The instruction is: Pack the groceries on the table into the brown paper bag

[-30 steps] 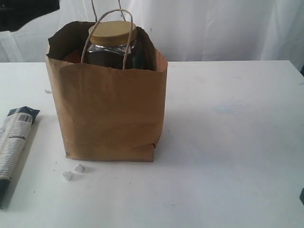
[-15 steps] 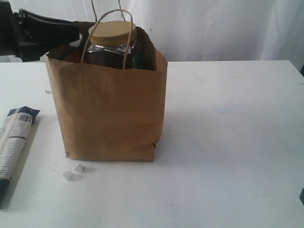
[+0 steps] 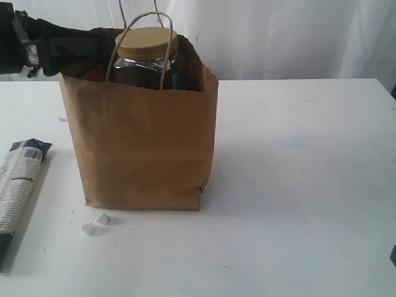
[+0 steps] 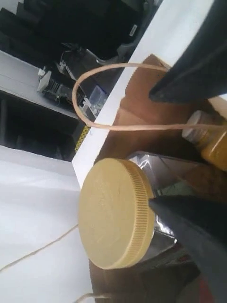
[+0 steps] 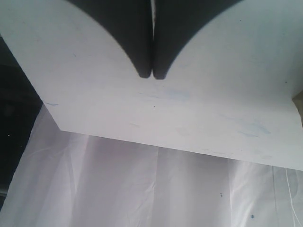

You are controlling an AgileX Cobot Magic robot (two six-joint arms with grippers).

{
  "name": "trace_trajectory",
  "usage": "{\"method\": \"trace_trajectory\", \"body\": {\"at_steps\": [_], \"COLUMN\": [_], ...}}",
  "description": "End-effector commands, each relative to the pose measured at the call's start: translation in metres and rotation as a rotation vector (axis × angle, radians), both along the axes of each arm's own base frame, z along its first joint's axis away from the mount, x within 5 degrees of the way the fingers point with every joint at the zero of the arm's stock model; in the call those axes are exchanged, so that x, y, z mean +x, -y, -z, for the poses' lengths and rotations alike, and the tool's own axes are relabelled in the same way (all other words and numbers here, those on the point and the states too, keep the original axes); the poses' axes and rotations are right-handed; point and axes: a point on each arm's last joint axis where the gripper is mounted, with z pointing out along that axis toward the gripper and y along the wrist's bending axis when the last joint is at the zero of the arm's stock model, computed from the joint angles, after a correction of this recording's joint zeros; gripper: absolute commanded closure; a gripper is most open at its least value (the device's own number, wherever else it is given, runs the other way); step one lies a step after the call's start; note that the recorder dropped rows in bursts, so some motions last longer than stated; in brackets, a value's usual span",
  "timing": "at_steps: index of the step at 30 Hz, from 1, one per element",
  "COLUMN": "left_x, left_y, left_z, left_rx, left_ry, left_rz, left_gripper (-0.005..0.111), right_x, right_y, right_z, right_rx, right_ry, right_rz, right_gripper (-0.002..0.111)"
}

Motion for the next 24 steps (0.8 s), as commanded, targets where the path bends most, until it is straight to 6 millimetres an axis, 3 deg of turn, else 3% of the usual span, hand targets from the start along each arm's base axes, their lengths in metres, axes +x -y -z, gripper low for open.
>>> {"method": "trace_trajectory", "body": {"at_steps": [1,5,8,12,17,20,24], "left_x": [-0.005,-0.013,-0.029,-0.055,-0.076,-0.076,-0.061], "left_y": [-0.006,-0.023,-0.034,-0.040,-0.050,-0.061,-0.086], "left_z": [-0.011,-0.028,-0.043,-0.056,-0.062,-0.057,-0.040], "left_rx": [0.055,0.155,0.291,0.434,0.479,0.511,0.488], "left_ry": [0.038,0.140,0.270,0.378,0.329,0.245,0.020], "left_rz": [-0.093,-0.310,-0.400,-0.415,-0.492,-0.577,-0.751], "left_gripper": [0.059,0.087,0.107,0.107,0.107,0.107,0.107], "right_x": [0.000,0.000,0.000,0.000,0.000,0.000,0.000], "right_y": [0.000,0.000,0.000,0.000,0.000,0.000,0.000], "right_z": [0.001,0.001,0.001,0.001,0.001,0.001,0.001], "right_rx": [-0.004,-0.006,-0.006,-0.006,-0.006,-0.006,-0.006], "right_ry": [0.000,0.000,0.000,0.000,0.000,0.000,0.000], "right_rz": [0.000,-0.001,-0.001,-0.001,-0.001,-0.001,-0.001], "right_gripper": [0.108,0.108,0.108,0.108,0.108,0.108,0.108]}}
